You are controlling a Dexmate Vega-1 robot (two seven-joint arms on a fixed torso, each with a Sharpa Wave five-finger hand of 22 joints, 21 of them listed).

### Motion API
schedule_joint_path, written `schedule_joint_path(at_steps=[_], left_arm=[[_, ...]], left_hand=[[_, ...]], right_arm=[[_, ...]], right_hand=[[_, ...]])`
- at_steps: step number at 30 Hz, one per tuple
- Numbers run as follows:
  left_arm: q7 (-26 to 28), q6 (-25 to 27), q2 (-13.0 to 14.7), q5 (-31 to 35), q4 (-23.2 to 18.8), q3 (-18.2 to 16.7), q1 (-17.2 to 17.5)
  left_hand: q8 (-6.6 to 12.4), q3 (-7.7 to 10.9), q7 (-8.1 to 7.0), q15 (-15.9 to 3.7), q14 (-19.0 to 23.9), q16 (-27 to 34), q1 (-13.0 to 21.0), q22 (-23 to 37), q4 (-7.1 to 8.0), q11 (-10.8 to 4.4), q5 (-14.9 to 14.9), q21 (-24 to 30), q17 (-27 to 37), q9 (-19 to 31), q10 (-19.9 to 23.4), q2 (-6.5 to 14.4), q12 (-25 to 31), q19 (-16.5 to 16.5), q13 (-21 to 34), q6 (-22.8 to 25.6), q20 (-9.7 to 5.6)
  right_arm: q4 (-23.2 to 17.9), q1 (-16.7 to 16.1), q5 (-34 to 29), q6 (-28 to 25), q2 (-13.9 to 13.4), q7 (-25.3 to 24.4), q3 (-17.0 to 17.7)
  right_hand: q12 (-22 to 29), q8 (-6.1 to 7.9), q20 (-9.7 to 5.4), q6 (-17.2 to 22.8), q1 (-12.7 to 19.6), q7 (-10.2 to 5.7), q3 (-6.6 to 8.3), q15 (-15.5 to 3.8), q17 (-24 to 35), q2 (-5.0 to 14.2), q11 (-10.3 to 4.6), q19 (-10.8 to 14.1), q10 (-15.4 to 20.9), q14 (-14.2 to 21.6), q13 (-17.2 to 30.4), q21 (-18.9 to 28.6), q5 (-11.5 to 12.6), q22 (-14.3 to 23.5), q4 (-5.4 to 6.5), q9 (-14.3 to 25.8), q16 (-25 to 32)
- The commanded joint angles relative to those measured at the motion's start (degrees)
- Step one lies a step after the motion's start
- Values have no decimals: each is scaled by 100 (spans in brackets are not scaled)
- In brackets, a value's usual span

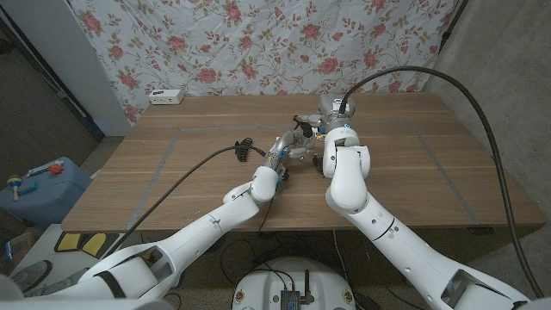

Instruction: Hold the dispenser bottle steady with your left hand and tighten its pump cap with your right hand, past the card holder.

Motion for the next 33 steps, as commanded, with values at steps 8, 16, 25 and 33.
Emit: schedule_joint_path(at_steps=[8,16,25,33], left_arm=[[60,10,53,-7,-76,-59,84],[116,2,55,-7,-99,-89,114],[159,-110,-18,-195,-69,-185,180],[200,-140,-31,-285,-132,-253,236]], left_hand=[[36,920,44,-226,-18,16,-970,22,822,6,-10,26,31,18,64,1198,36,-25,-13,944,-183],[36,914,67,-233,-43,12,-950,22,821,11,-10,26,32,18,77,1196,38,-26,-20,951,-183],[34,896,58,-238,-27,26,-931,22,818,10,-14,27,35,18,83,1181,35,-25,-31,956,-189],[32,888,70,-236,-31,28,-901,22,805,2,-14,27,36,18,86,1169,33,-26,-39,957,-194]], right_arm=[[-493,-110,740,312,-342,-4,330],[-625,-149,1351,257,-453,-294,494],[-771,-101,2160,145,-692,-514,670],[-849,-101,3022,9,-930,-1018,814]], right_hand=[[-55,-376,54,-749,-276,8,-197,97,39,-51,86,-196,-237,-170,44,-29,37,14,125,48,-112],[-89,-616,88,-1214,-307,-29,-242,191,9,-16,88,-438,-461,-358,48,-60,74,-1,139,60,-214],[-98,-877,57,-1807,-377,-97,-267,212,-21,95,117,-533,-661,-490,46,-42,112,-8,185,63,-266],[-113,-942,37,-2081,-469,-165,-282,250,-30,190,139,-610,-830,-633,42,-46,131,-10,234,63,-305]])
